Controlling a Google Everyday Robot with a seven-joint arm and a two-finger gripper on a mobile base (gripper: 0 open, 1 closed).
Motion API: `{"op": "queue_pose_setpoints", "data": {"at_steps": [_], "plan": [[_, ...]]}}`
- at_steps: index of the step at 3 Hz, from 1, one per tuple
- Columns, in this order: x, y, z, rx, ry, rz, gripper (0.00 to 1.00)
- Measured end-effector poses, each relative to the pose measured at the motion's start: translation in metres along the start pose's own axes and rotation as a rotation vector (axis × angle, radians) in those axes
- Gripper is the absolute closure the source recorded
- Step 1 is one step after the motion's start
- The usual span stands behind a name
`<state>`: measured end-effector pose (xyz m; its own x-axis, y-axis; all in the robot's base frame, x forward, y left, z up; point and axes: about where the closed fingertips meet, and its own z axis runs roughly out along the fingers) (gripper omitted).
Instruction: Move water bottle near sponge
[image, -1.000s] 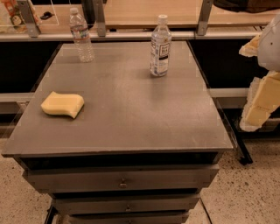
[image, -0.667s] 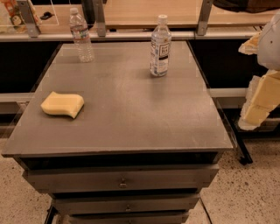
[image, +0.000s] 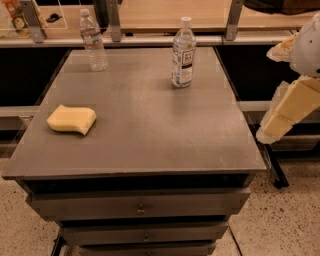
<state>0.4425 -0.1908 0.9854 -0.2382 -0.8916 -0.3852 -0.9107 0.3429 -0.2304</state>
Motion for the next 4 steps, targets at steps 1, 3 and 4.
{"op": "queue_pose_setpoints", "data": {"at_steps": [1, 3, 4], "plan": [[-0.01, 0.004, 0.003, -0.025, -0.135, 0.073, 0.0], [-0.036, 0.005, 0.013, -0.082, -0.47, 0.249, 0.0], [-0.05, 0.006, 0.027, -0.109, -0.648, 0.309, 0.0]]}}
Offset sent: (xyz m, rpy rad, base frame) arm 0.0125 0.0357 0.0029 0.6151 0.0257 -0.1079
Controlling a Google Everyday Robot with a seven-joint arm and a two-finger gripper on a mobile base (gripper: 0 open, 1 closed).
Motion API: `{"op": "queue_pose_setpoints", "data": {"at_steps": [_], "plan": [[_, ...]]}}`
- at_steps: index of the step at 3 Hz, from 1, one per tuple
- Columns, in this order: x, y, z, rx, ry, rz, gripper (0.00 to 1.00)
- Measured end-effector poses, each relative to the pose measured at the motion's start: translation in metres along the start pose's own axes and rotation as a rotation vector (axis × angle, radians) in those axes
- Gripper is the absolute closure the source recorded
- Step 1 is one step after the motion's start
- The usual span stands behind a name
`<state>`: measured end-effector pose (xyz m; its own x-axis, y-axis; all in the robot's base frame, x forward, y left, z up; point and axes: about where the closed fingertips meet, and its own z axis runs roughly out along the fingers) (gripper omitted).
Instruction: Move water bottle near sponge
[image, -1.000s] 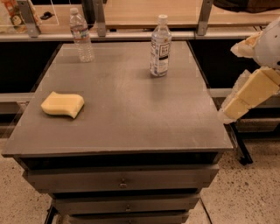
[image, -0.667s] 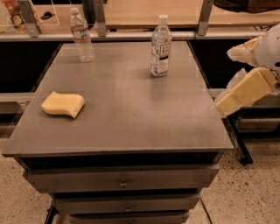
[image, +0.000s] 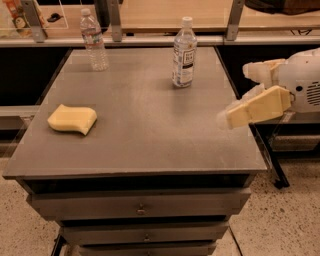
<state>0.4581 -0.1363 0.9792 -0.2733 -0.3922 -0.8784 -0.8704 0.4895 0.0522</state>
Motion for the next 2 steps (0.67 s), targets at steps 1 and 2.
{"op": "queue_pose_setpoints", "data": {"at_steps": [1, 2], "plan": [[-0.014, 0.008, 0.015, -0.017, -0.12, 0.047, 0.0], [-0.024, 0.012, 0.023, 0.014, -0.164, 0.087, 0.0]]}}
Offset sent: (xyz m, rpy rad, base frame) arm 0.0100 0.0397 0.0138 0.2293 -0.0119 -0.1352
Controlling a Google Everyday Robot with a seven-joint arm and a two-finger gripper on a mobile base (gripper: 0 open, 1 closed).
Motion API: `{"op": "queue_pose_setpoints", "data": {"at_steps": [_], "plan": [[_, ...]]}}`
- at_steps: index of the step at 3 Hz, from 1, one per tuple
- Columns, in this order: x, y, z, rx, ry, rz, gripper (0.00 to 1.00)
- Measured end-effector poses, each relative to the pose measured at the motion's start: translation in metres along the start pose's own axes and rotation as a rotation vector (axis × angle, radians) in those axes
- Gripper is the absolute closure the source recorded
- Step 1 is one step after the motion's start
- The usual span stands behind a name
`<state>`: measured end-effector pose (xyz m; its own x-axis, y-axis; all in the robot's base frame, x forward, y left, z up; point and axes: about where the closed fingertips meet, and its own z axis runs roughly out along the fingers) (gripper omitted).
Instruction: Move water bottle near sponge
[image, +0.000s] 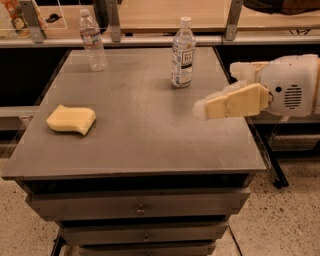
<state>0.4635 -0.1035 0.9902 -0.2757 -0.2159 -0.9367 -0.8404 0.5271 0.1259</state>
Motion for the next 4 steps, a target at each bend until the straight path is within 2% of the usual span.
{"op": "queue_pose_setpoints", "data": {"at_steps": [1, 2, 3, 4], "plan": [[-0.006, 0.002, 0.006, 0.084, 0.018, 0.047, 0.0], [-0.007, 0.002, 0.006, 0.084, 0.018, 0.047, 0.0], [0.013, 0.019, 0.021, 0.065, 0.038, 0.063, 0.0], [0.043, 0.045, 0.05, 0.054, 0.029, 0.087, 0.0]]}}
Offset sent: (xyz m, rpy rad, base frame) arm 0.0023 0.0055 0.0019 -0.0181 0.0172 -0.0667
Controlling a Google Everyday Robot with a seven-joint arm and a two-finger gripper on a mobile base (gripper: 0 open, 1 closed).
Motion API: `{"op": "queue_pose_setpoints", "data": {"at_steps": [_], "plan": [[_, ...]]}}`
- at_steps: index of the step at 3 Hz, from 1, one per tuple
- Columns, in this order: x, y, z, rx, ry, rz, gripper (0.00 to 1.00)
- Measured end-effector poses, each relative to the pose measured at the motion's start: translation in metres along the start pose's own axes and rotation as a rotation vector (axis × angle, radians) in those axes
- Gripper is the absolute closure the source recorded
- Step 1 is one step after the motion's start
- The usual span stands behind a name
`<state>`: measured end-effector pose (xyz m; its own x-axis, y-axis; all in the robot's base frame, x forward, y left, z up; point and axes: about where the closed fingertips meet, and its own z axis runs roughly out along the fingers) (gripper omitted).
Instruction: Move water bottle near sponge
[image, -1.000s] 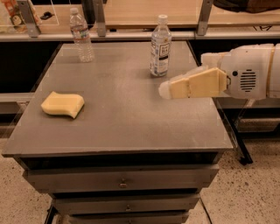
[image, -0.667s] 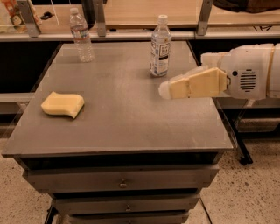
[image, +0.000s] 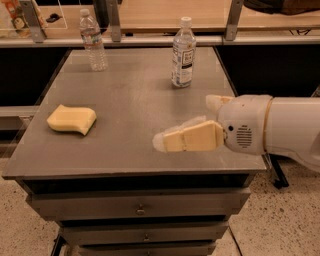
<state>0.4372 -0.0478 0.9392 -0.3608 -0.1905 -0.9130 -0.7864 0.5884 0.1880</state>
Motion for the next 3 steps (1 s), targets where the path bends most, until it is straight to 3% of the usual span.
{"op": "queue_pose_setpoints", "data": {"at_steps": [1, 2, 3], "plan": [[0.025, 0.016, 0.033, -0.012, -0.031, 0.022, 0.0], [0.043, 0.018, 0.071, -0.008, -0.051, 0.005, 0.0], [0.052, 0.007, 0.108, 0.003, -0.063, -0.018, 0.0]]}}
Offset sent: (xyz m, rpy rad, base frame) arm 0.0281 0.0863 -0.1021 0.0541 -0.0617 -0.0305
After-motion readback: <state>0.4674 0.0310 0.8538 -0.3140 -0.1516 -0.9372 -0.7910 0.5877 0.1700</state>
